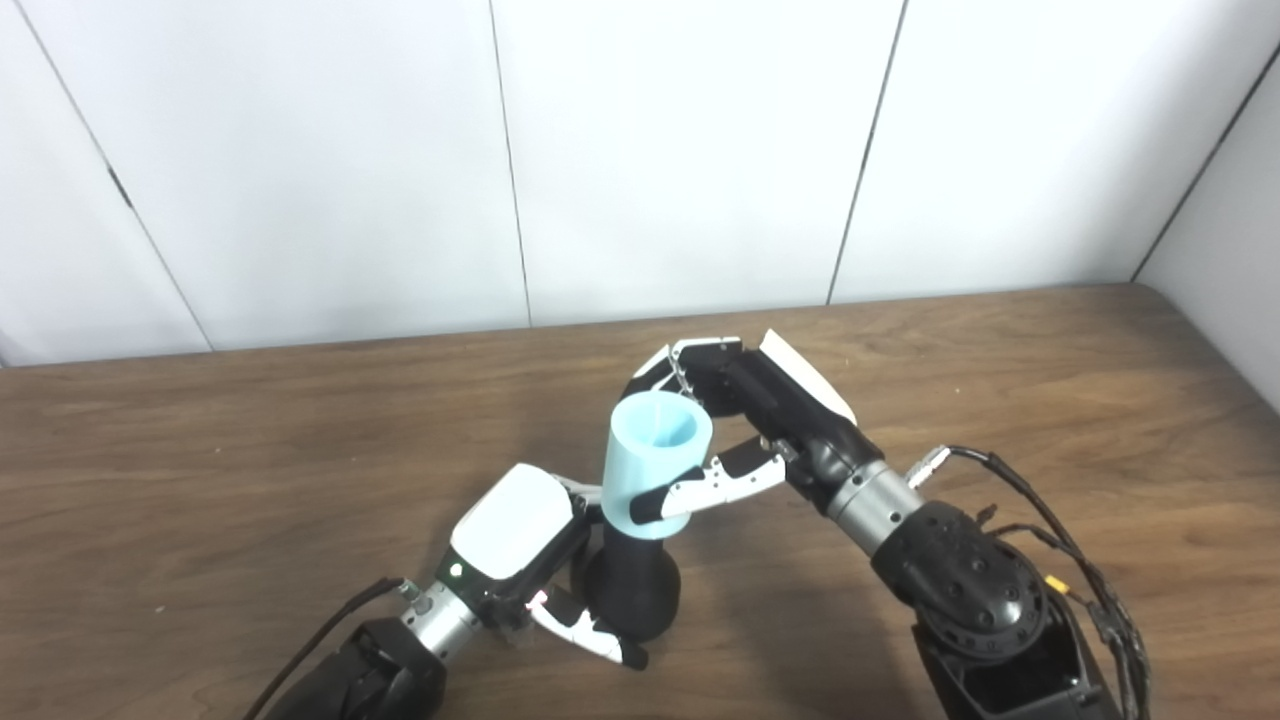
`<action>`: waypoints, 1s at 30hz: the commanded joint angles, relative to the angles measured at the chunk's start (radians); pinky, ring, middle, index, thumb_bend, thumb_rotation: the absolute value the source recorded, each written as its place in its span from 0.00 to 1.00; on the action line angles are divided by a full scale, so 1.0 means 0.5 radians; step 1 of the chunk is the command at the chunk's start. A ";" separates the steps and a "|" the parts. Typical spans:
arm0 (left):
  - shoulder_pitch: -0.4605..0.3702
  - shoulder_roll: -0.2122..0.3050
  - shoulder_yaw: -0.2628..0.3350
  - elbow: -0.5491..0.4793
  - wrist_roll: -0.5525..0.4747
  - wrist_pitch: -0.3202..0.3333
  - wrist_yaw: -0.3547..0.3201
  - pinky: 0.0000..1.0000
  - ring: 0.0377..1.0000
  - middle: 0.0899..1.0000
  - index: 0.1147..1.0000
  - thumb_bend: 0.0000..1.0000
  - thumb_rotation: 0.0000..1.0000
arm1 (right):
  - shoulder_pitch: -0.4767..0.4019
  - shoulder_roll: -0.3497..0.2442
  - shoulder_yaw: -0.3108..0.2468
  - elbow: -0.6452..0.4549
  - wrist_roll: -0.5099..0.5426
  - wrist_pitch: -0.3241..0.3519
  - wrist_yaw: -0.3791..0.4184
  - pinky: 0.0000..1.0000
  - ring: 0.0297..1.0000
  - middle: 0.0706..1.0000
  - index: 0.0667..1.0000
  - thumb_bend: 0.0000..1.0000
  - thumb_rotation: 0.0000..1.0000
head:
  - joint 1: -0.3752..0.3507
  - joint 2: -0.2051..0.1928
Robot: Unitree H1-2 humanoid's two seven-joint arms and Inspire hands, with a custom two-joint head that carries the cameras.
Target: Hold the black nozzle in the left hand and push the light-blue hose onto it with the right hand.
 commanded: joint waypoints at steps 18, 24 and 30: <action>0.230 -0.054 -0.096 0.076 -0.025 -0.035 -0.006 0.17 0.31 0.37 0.46 0.49 0.00 | -0.034 0.061 -0.014 0.096 0.042 -0.274 -0.057 0.30 0.39 0.43 0.50 0.51 0.00 | 0.002 0.009; 0.241 -0.052 -0.084 0.053 -0.029 -0.031 -0.042 0.18 0.31 0.37 0.47 0.49 0.00 | -0.015 0.075 -0.004 0.178 0.046 -0.452 -0.063 0.29 0.39 0.43 0.50 0.51 0.00 | 0.002 0.016; 0.242 -0.050 -0.084 0.053 -0.017 -0.032 -0.031 0.17 0.32 0.37 0.46 0.49 0.00 | 0.000 0.067 0.005 0.234 0.033 -0.559 -0.060 0.28 0.38 0.43 0.50 0.51 0.00 | 0.003 0.023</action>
